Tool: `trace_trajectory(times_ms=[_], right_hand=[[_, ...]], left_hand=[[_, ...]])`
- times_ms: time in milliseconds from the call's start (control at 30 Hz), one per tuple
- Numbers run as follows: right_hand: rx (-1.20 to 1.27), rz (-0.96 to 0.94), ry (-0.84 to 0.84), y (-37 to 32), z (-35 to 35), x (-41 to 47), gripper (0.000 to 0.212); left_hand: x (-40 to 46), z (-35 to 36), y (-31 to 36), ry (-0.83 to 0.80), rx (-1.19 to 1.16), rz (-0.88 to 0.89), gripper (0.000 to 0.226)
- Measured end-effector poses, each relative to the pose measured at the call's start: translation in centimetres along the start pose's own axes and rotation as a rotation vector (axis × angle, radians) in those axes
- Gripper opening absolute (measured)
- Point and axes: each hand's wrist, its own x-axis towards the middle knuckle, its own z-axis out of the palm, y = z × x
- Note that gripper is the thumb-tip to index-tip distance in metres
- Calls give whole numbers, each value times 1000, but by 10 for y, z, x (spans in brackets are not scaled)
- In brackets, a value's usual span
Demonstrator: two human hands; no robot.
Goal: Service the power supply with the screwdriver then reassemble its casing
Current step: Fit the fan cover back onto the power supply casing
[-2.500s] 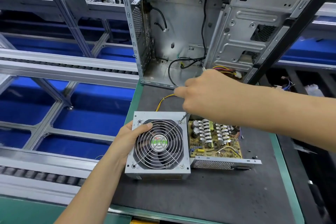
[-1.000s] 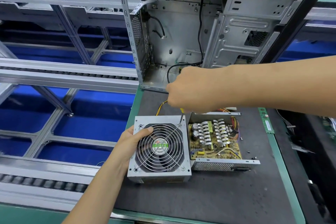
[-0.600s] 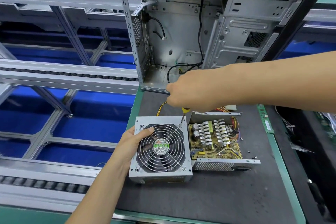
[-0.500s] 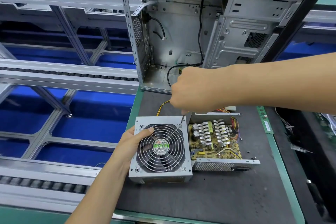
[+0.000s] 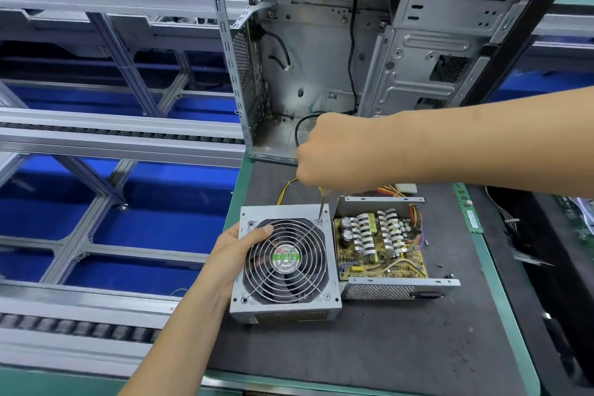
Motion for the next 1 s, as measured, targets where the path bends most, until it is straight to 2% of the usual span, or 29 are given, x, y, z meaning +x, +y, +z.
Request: trace_trajectory(times_ms=[33, 133, 233, 333, 433, 533, 633, 767, 867, 1000], right_hand=[[-15, 1, -6, -1, 2, 0, 42], [46, 34, -73, -7, 10, 1, 24], [139, 61, -108, -4, 9, -1, 39], [138, 63, -94, 1, 9, -3, 25], [89, 27, -55, 0, 5, -2, 23], [-13, 25, -38, -1, 1, -3, 12], [-95, 35, -26, -2, 1, -6, 31], [23, 36, -57, -7, 7, -5, 20], [110, 56, -73, -6, 7, -7, 38], [92, 62, -59, -5, 7, -8, 25]], left_hand=[[0, 0, 0, -2, -4, 0, 25], [1, -1, 0, -4, -4, -2, 25], [2, -2, 0, -9, 4, -3, 25], [2, -2, 0, -15, 7, -3, 28], [2, -2, 0, -16, 1, -5, 33], [2, -3, -1, -16, -2, -2, 34], [3, -4, -2, -12, 11, 4, 32], [3, -4, -2, -8, 14, 7, 39], [4, -4, -2, -11, -3, 0, 31], [4, -4, -2, -8, 11, -8, 29]])
